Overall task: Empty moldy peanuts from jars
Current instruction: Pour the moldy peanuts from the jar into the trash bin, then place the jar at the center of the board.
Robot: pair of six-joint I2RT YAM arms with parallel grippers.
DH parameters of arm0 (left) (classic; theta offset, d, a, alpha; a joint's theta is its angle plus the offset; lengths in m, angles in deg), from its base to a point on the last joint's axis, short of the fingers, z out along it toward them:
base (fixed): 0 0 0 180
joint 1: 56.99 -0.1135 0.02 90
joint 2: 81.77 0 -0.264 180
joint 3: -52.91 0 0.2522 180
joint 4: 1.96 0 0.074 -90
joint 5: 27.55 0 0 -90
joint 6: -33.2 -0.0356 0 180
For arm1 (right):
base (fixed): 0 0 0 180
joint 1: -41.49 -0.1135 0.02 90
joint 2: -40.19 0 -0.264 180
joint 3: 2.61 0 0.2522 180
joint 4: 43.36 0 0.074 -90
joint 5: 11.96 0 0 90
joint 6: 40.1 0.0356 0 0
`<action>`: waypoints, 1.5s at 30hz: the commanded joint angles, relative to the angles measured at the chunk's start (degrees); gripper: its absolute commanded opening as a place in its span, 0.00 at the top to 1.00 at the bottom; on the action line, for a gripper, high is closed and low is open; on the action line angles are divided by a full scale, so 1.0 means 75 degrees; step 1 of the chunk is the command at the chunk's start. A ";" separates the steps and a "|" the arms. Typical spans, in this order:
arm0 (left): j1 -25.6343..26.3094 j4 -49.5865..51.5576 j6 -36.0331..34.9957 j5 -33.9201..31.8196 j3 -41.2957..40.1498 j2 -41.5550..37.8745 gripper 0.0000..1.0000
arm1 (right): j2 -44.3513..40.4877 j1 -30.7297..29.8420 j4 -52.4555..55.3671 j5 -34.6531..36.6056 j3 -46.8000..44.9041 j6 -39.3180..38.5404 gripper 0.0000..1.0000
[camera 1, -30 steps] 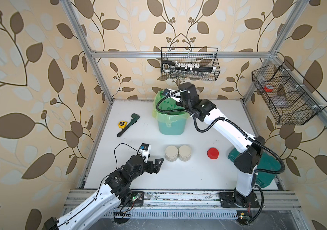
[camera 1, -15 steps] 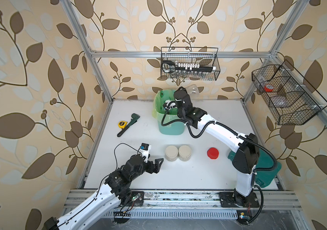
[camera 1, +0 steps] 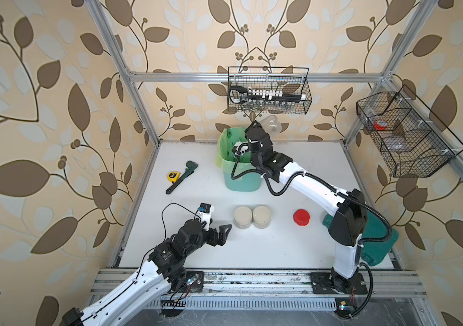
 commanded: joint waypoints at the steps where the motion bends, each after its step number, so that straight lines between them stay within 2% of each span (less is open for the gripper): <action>1: 0.0011 -0.0191 -0.0153 -0.0028 0.0157 -0.0030 0.01 | 0.0148 -0.0074 0.0810 -0.0108 0.1054 0.2418 1.00; 3: 0.0012 -0.0192 -0.0164 -0.0011 0.0170 -0.0007 0.01 | 0.0054 -0.0062 0.1695 -0.0195 0.1609 0.4082 1.00; 7: 0.0009 -0.0191 -0.0193 0.0041 0.0193 0.0005 0.01 | -0.0362 -0.0235 0.3648 -0.0758 0.2050 0.6452 1.00; 11: 0.0009 -0.0141 -0.0139 -0.0021 0.0362 0.0067 0.05 | -0.1157 -0.0324 0.5456 -0.2508 0.2114 0.9051 1.00; 14: 0.0019 0.0244 0.0023 0.0030 0.0893 0.0214 0.05 | -0.2048 -0.0311 0.5975 -0.4190 0.1472 1.0172 1.00; 17: 0.0010 0.0461 0.0391 0.0232 0.1376 0.0306 0.05 | -0.3195 -0.0324 0.5536 -0.5135 -0.0078 1.1059 1.00; 21: 0.0010 0.1074 0.0586 0.0358 0.2298 0.0400 0.05 | -0.5016 -0.0335 0.4425 -0.6370 -0.2501 1.1684 1.00; 24: 0.0007 0.1582 0.0518 0.0522 0.3128 0.0533 0.04 | -0.5846 -0.0343 0.4124 -0.7654 -0.3599 1.2172 1.00; 30: 0.0020 0.1936 -0.0076 0.3086 0.5017 0.1771 0.01 | -0.6818 -0.0342 0.3384 -1.0471 -0.5120 1.3232 1.00; 33: 0.0015 0.1881 -0.0088 0.3657 0.5433 0.2023 0.01 | -0.7306 -0.0346 0.2612 -1.1399 -0.6008 1.3653 1.00; 36: 0.0021 0.1401 -0.0036 0.3692 0.5262 0.1818 0.01 | -0.7656 -0.0340 0.1860 -1.2007 -0.6662 1.4079 1.00; 40: 0.0018 0.1078 0.0196 0.3950 0.5230 0.1929 0.03 | -0.7763 -0.0341 0.1717 -1.2263 -0.6840 1.4190 1.00; 42: 0.0017 0.1014 0.0311 0.4072 0.5287 0.2126 0.08 | -0.7669 -0.0340 0.1777 -1.2264 -0.6824 1.4116 1.00; 45: 0.0016 0.1319 0.0600 0.3760 0.5743 0.2558 0.17 | -0.7311 -0.0348 0.2168 -1.2002 -0.6662 1.3784 1.00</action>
